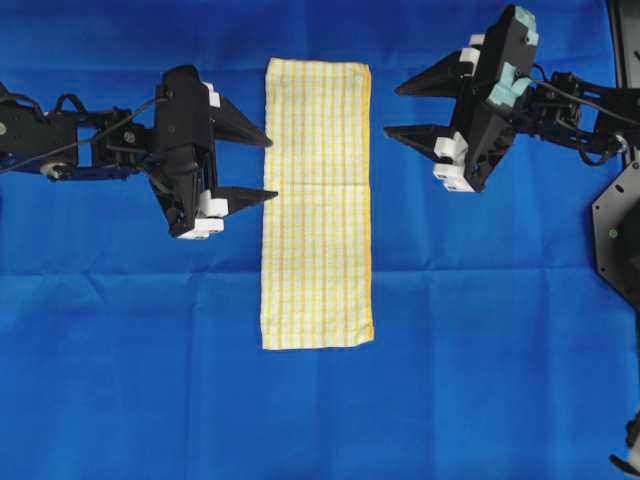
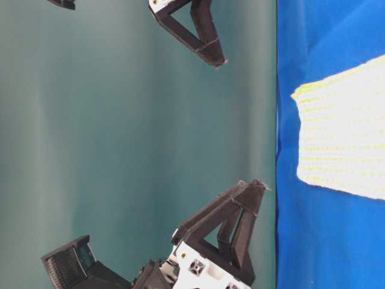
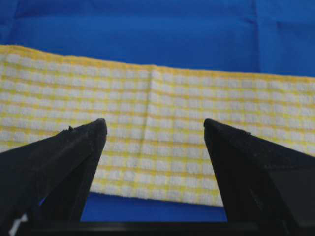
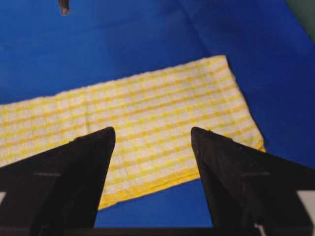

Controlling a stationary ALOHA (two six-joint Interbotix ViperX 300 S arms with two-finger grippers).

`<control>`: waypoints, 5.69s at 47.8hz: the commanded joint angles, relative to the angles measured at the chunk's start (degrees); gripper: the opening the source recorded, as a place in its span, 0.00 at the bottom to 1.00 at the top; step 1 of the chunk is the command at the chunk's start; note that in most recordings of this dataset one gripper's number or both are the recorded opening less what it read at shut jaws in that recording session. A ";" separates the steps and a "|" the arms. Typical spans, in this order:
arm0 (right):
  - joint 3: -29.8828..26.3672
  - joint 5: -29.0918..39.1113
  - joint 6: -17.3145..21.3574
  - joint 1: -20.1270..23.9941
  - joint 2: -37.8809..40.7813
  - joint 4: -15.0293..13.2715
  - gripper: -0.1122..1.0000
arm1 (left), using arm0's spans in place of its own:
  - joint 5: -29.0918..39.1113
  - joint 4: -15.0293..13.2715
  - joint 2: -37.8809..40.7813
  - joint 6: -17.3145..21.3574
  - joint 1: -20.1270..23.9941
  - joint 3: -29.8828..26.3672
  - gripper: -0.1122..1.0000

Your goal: Fold the yellow towel.

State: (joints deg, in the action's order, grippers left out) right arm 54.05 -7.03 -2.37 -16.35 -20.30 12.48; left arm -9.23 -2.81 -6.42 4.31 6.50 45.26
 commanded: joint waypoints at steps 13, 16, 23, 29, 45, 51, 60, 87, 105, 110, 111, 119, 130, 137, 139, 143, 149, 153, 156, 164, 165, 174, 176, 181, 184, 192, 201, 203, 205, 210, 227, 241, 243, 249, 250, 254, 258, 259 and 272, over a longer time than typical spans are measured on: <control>-6.06 -0.53 0.00 -5.27 8.70 0.18 0.74 | -3.87 -0.18 2.20 0.44 7.47 -2.02 0.82; -7.29 -0.44 0.00 -6.86 11.16 0.09 0.77 | -5.80 -0.18 4.75 0.44 10.28 -2.55 0.84; -10.20 -0.44 0.00 -10.20 17.84 0.26 0.81 | -8.53 -0.18 10.90 0.53 14.94 -4.66 0.85; -11.95 -0.70 0.09 -12.30 23.12 0.62 0.81 | -9.40 -0.18 16.44 0.53 17.93 -7.03 0.85; -15.38 -1.93 0.09 -13.62 30.59 4.92 0.80 | -12.66 -0.18 24.96 0.35 20.92 -10.28 0.83; -15.56 -2.90 0.09 -13.80 31.29 7.12 0.77 | -12.74 -0.18 26.28 0.09 21.45 -10.90 0.76; -15.56 -3.87 0.09 -13.80 32.17 9.76 0.43 | -12.74 -0.18 27.86 0.18 21.80 -11.78 0.41; -15.82 -5.54 -0.53 -14.15 32.43 10.37 0.16 | -12.30 -0.18 27.25 0.44 22.50 -12.22 0.14; -14.33 -3.78 -0.53 -13.80 25.93 10.37 0.16 | -8.79 -0.18 20.39 0.62 21.18 -11.43 0.14; -13.45 -3.60 -0.53 -12.92 24.61 10.37 0.16 | -8.70 -0.18 19.16 0.62 19.95 -10.37 0.14; -13.18 -3.60 -0.35 -12.74 24.43 10.46 0.16 | -8.79 -0.18 18.98 0.62 19.69 -10.20 0.14; -11.43 -3.60 0.00 -9.32 23.12 10.46 0.16 | -8.79 -0.18 17.31 0.00 16.70 -7.56 0.14; -7.56 -4.92 0.09 -2.20 21.53 13.27 0.16 | -9.14 -0.26 15.12 -1.14 9.23 -2.64 0.14; -5.01 -6.59 0.09 3.34 20.21 16.00 0.16 | -9.49 -0.26 14.68 -3.25 3.34 -0.88 0.14; -4.31 -6.86 0.09 4.83 19.95 16.61 0.16 | -9.49 -0.26 14.59 -3.87 1.67 -0.70 0.14; -3.52 -7.38 0.18 8.09 19.51 18.28 0.16 | -9.49 -0.26 14.68 -5.10 -1.49 -0.53 0.14; -2.46 -9.14 0.09 13.27 19.25 21.18 0.16 | -9.14 -0.26 14.59 -6.15 -6.42 -0.62 0.14; -2.29 -10.46 0.09 16.44 19.25 23.03 0.16 | -8.79 -0.26 14.41 -6.50 -8.96 -0.70 0.14; -2.29 -11.60 0.09 18.90 19.25 24.17 0.16 | -8.17 -0.26 14.06 -6.77 -10.99 -0.79 0.14; -2.20 -13.01 0.09 23.12 19.51 26.72 0.16 | -6.24 -0.26 13.01 -6.77 -13.89 -1.23 0.14; -2.29 -13.10 0.09 23.64 19.51 26.89 0.16 | -5.80 -0.26 12.83 -6.77 -14.24 -1.32 0.14; -2.37 -13.01 0.09 26.63 19.86 28.04 0.16 | -4.22 -0.26 12.57 -6.77 -15.82 -2.11 0.14; -2.46 -13.10 0.09 27.16 19.95 28.21 0.16 | -4.22 -0.26 12.74 -6.77 -16.08 -2.20 0.14; -2.55 -13.10 0.09 28.13 19.95 28.30 0.16 | -4.22 -0.26 13.10 -6.68 -16.96 -2.99 0.14; -2.55 -13.01 0.00 28.39 19.95 28.30 0.16 | -4.22 -0.26 13.27 -6.77 -17.14 -3.34 0.14; -2.90 -12.66 -0.53 28.65 20.30 28.21 0.16 | -4.22 -0.26 13.27 -6.68 -17.14 -3.34 0.14; -3.52 -12.13 -0.79 29.09 21.27 28.21 0.16 | -4.57 -0.26 13.36 -6.68 -16.96 -2.72 0.14; -3.60 -12.13 -0.79 29.09 21.45 28.21 0.16 | -4.75 -0.26 13.45 -6.68 -16.79 -2.55 0.14; -3.69 -12.13 -0.79 29.27 21.45 28.21 0.16 | -4.92 -0.26 13.71 -6.68 -16.61 -2.55 0.14; -3.87 -12.04 -0.79 29.62 21.62 28.12 0.16 | -5.01 -0.26 14.33 -6.68 -16.44 -2.64 0.15; -4.48 -10.99 -1.32 30.50 19.86 27.69 0.77 | -2.02 -0.26 10.90 -6.15 -16.44 -2.46 0.64; -0.44 -9.58 -1.67 30.59 9.14 23.38 0.74 | 5.19 -0.26 0.62 -6.06 -16.79 -0.44 0.60; 0.62 -9.49 -2.02 30.59 7.29 23.12 0.74 | 5.27 -0.26 -0.97 -6.15 -16.79 0.53 0.60; 4.22 -9.40 -4.22 30.59 0.70 23.03 0.74 | 4.13 -0.26 -6.24 -6.33 -16.87 4.31 0.60; 4.92 -9.40 -4.48 30.59 -0.62 23.03 0.74 | 3.87 -0.26 -7.12 -6.33 -16.87 4.92 0.60; 7.91 -9.40 -5.89 30.59 -5.89 23.03 0.74 | 2.20 -0.26 -10.37 -6.15 -16.87 7.65 0.60; 10.11 -9.05 -7.38 30.59 -10.46 23.03 0.74 | 0.70 -0.26 -13.45 -6.06 -16.87 10.46 0.60; 10.55 -8.79 -7.73 30.59 -11.60 23.03 0.74 | 0.35 -0.26 -14.24 -6.06 -16.79 11.16 0.60; 15.91 -3.16 -13.97 28.74 -23.12 23.03 0.74 | -2.29 -0.26 -25.75 -5.89 -16.79 19.34 0.60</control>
State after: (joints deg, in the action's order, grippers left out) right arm 69.52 -10.90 -15.64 13.18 -41.40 35.60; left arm -10.81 -2.99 -28.74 -1.76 -10.20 63.63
